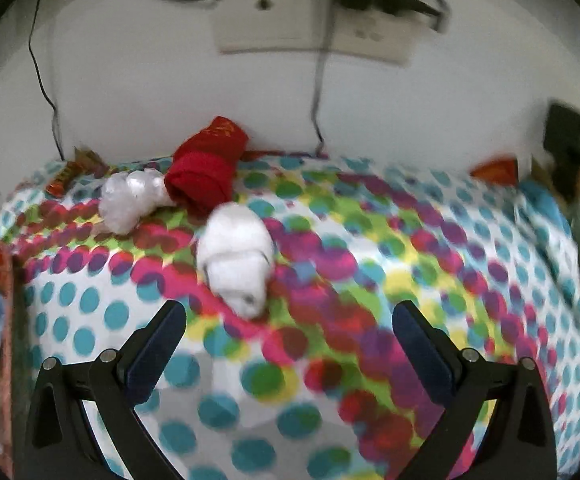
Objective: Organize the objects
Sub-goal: 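Grasp the rolled white sock on the bed with the right gripper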
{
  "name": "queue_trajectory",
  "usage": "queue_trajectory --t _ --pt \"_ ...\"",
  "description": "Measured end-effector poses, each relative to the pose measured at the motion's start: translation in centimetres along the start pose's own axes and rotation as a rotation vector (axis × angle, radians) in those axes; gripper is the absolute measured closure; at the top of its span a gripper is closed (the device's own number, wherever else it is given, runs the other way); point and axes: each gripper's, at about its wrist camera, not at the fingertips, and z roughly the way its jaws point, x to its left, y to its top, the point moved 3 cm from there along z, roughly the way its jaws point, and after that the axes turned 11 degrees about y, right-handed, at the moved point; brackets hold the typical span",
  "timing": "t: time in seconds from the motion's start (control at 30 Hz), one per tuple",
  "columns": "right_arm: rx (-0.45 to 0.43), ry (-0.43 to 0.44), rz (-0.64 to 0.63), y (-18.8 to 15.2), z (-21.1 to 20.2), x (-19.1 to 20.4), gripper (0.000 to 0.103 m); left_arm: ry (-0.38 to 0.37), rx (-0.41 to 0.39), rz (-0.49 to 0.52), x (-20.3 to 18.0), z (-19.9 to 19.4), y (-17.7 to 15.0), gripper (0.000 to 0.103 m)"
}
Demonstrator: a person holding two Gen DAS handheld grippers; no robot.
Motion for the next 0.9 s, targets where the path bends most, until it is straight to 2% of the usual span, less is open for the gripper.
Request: queue_trajectory --t 0.17,0.27,0.33,0.37,0.4,0.5,0.53,0.6,0.9 --pt "-0.003 -0.015 -0.021 1.4 1.9 1.7 0.0 -0.006 0.025 -0.003 0.4 0.8 0.0 0.022" --pt "0.013 -0.022 -0.038 1.6 3.1 2.3 0.004 -0.01 0.067 -0.021 0.8 1.7 -0.2 0.022" --pt "0.015 -0.019 -0.05 1.4 3.6 2.8 0.018 -0.009 0.079 -0.027 1.0 2.0 -0.3 0.022" --pt "0.032 -0.014 -0.046 1.2 4.1 2.9 0.036 -0.007 0.076 -0.028 1.0 2.0 -0.3 0.022" --pt "0.037 -0.007 -0.042 1.1 4.3 2.9 0.047 -0.006 0.073 -0.029 1.1 2.0 -0.2 0.022" --pt "0.023 -0.007 -0.029 1.0 4.1 2.7 0.063 -0.008 0.075 -0.026 1.0 2.1 -0.2 0.022" --pt "0.02 -0.008 -0.032 1.0 3.9 2.7 0.063 -0.009 0.079 -0.022 0.8 2.1 -0.3 0.022" --pt "0.014 -0.004 -0.046 0.8 3.3 2.9 0.073 -0.005 0.077 -0.018 0.7 2.0 -0.3 0.022" --pt "-0.048 0.032 -0.09 -0.1 -1.9 4.4 0.074 -0.001 0.061 0.02 -0.5 1.1 -0.7 0.022"
